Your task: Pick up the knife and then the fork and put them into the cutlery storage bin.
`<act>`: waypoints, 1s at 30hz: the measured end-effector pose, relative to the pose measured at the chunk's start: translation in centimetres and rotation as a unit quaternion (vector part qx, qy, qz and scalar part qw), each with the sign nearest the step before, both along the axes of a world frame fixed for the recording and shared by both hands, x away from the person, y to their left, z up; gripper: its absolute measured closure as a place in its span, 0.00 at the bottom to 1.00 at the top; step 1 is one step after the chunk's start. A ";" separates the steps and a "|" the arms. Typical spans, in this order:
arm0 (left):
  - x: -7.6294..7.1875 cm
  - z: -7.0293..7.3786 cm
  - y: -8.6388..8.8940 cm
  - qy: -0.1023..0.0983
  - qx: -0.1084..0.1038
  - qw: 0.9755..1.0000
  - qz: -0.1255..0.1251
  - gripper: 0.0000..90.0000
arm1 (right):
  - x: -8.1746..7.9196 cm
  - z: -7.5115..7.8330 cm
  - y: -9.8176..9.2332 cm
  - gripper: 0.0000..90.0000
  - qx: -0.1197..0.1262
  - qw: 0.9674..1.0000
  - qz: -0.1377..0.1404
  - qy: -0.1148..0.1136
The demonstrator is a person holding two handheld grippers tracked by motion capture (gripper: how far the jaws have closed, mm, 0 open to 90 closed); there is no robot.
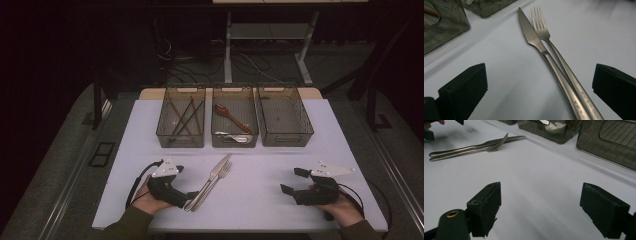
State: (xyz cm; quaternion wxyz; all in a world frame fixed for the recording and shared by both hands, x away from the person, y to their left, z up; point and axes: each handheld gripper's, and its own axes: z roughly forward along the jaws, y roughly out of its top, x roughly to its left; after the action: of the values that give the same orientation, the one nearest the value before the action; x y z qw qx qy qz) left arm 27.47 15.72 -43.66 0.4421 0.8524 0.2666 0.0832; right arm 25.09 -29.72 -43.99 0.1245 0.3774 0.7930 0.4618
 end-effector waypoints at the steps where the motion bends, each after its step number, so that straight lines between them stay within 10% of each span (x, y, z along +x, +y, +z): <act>1: 0.0 0.1 -0.1 -0.001 -0.001 1.000 0.000 0.00 | 0.0 0.0 0.0 0.19 -0.003 1.000 -0.001 -0.001; 10: -0.6 1.1 -1.3 0.013 -0.024 0.999 -0.016 0.21 | 0.0 0.0 0.2 0.19 -0.009 1.000 0.003 -0.002; 16: -0.8 1.2 -1.8 0.024 -0.031 0.999 -0.038 0.62 | 0.0 -0.1 0.3 0.19 -0.014 1.000 0.004 -0.001; 25: -0.6 0.5 -3.2 0.049 0.002 0.997 -0.060 0.97 | 0.0 -0.2 0.4 0.20 -0.020 1.000 0.006 0.001; 30: -0.5 -0.2 -3.9 0.058 0.025 0.997 -0.055 0.99 | 0.0 -0.2 0.4 0.19 -0.021 1.000 0.007 0.000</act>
State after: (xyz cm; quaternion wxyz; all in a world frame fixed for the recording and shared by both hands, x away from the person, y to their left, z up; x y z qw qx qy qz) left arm 27.00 11.78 -43.88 0.4085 0.8798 0.2425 0.0162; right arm 25.08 -29.28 -44.17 0.1295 0.3693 0.8048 0.4462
